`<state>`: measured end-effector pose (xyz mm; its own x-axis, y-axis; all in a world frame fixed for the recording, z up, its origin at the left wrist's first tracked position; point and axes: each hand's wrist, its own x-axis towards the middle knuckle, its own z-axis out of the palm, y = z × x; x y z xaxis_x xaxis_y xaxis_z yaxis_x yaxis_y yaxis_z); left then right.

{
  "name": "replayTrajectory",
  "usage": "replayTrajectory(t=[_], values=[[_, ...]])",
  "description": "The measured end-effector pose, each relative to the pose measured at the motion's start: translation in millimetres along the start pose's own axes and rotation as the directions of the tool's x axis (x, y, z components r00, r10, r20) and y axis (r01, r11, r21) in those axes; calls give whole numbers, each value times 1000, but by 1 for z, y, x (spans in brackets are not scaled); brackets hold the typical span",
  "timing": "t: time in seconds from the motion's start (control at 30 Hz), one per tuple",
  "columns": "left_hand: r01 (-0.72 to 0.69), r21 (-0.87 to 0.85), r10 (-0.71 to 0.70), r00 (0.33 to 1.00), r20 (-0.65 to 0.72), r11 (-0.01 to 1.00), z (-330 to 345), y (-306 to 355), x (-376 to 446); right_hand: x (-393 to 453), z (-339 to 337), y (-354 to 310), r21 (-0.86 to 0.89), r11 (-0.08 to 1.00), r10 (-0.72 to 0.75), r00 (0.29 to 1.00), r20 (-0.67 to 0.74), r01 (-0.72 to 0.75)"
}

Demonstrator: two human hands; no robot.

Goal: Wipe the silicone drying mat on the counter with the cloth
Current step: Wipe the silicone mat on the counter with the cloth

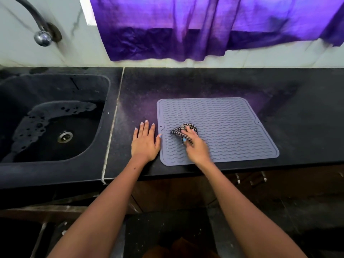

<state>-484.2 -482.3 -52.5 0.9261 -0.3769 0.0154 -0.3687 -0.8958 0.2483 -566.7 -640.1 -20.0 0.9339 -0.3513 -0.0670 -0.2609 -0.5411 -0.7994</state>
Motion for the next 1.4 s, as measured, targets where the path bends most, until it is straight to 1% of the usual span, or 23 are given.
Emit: replayTrajectory(t=[0.07,0.1,0.13,0.2,0.27,0.33,0.37,0.53,0.63,0.7,0.73,0.77,0.8,0.83,0.87,0.9,0.97,1.0,1.07,1.13,1.3,1.37,1.4], values=[[2,5,-2,1000,22,1000,0,1,-3,7,-6,-16,490,858,191,981,-22,-156],[2,6,-2,1000,25,1000,0,2,-6,8,-7,-23,562,809,233,972,-41,-171],[1,8,-1,1000,26,1000,1,3,-9,5,-6,-30,533,830,227,972,-54,-164],[0,24,-1,1000,29,1000,2,3,-11,-5,4,-41,312,948,82,995,-62,-59],[-2,43,1,1000,31,999,2,1,-10,-18,25,-36,-56,992,-109,994,31,111],[-13,58,11,999,44,998,1,0,-10,-29,45,-23,-432,864,-230,966,116,258],[-18,63,15,999,49,998,1,0,-10,-32,49,-16,-521,803,-267,956,120,289],[-13,76,9,999,52,997,3,1,-11,-23,44,-11,-477,815,-274,944,185,330],[-8,67,6,999,35,998,3,2,-10,-13,37,-17,-316,907,-226,954,197,280],[-5,53,3,999,33,999,2,2,-11,-6,28,-26,35,997,-78,981,179,73],[-3,40,1,999,36,999,1,3,-11,-2,20,-32,308,945,49,979,200,-110],[-1,28,0,999,40,1000,0,3,-12,2,12,-39,558,792,148,964,219,-248],[1,22,-2,999,43,1000,-1,4,-12,8,7,-41,718,632,215,956,200,-292],[1,21,-2,999,43,1000,-1,4,-13,15,4,-41,773,572,247,956,156,-274],[1,20,-2,999,42,1000,-1,4,-12,19,1,-45,734,638,244,965,95,-233],[3,17,-4,999,41,1000,-1,4,-12,20,1,-48,622,764,193,981,33,-171],[7,15,-8,999,38,1000,-1,3,-12,14,9,-52,240,971,23,1000,-10,-20],[8,16,-9,999,32,1000,-1,3,-13,10,17,-47,38,997,-67,997,24,66],[6,26,-7,1000,22,1000,0,3,-12,0,34,-35,-356,907,-189,973,134,225],[3,43,-4,1000,19,999,1,3,-12,-4,46,-23,-558,775,-242,955,172,297],[14,38,-14,1000,6,999,2,4,-11,13,40,-17,-508,787,-242,932,270,351],[22,26,-22,1000,8,999,2,5,-12,25,36,-17,-315,910,-186,943,274,271],[20,23,-20,1000,9,1000,1,5,-12,32,29,-20,-80,990,-93,958,270,119]])
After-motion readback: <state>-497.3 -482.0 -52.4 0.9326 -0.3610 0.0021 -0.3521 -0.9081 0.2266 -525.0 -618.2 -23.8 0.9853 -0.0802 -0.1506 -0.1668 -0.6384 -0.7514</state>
